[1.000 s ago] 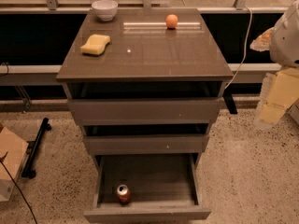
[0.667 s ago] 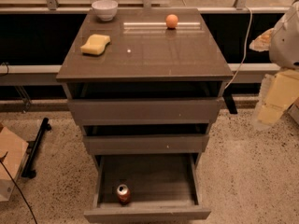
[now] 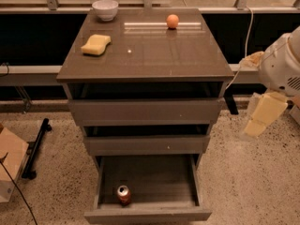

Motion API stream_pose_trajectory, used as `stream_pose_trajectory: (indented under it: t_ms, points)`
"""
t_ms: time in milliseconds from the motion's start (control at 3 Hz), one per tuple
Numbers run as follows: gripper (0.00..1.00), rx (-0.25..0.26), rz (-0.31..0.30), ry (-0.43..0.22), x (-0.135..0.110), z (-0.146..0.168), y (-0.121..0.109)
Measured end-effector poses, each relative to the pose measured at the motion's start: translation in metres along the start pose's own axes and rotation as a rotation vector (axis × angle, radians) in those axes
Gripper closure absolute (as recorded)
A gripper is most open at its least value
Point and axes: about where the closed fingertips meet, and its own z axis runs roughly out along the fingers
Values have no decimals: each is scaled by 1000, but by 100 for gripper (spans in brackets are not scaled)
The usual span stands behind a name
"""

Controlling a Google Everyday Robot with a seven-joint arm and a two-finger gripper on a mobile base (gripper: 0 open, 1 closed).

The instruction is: Pick coke can from bottom drawer and place on counter

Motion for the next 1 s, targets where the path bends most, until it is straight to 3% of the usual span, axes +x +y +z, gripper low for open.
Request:
stream_pose_trajectory:
  t_ms: [333,667,1000]
  points:
    - [0,-72,73,-16,16,41,1]
    - [0,-72,73,-16,16,41,1]
    - [0,-104,90,-108,3,60,10]
